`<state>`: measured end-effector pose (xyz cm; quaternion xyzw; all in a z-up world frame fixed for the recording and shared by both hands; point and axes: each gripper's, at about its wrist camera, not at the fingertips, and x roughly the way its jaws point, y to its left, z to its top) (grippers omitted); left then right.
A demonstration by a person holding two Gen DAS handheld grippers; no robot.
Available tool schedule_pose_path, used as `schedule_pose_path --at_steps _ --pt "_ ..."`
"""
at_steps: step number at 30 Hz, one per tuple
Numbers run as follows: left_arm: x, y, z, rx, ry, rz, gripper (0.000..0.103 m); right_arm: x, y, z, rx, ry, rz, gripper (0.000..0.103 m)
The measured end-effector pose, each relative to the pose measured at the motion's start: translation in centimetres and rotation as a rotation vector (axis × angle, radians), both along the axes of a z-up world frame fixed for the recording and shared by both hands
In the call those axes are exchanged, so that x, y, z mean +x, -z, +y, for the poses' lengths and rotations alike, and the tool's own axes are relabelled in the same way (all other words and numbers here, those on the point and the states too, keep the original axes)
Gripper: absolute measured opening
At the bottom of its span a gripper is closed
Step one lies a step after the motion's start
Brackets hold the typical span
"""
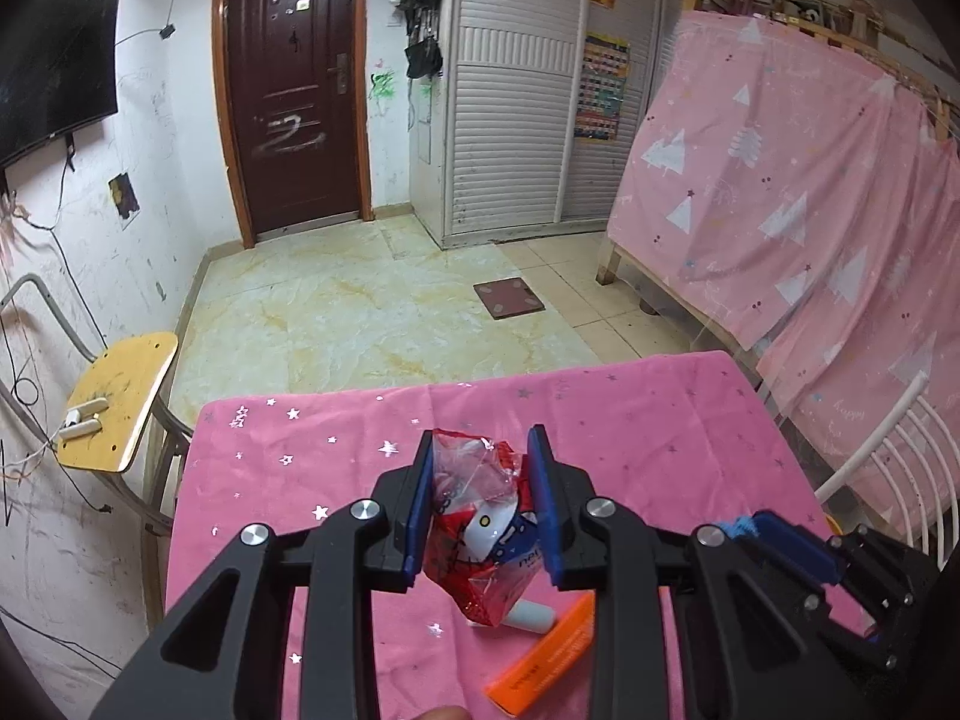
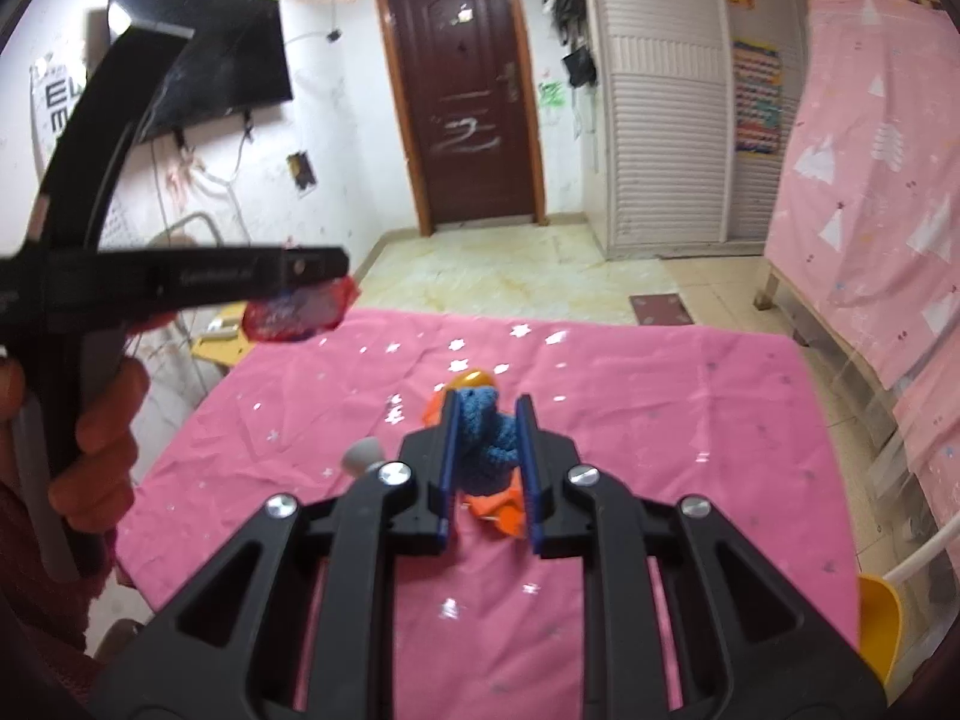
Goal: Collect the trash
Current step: 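Carry the wrapper and blue yarn to the yellow bin and open both tools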
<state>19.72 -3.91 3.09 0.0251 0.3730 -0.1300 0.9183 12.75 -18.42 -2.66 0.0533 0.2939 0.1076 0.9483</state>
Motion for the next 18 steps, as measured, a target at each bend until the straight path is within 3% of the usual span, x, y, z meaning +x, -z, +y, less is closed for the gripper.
schedule_pose_path --at_steps 18 --pt "-4.8 -0.2 -13.1 0.064 0.202 -0.02 0.022 -5.9 -0.1 -11.9 0.087 0.255 -0.073 0.017"
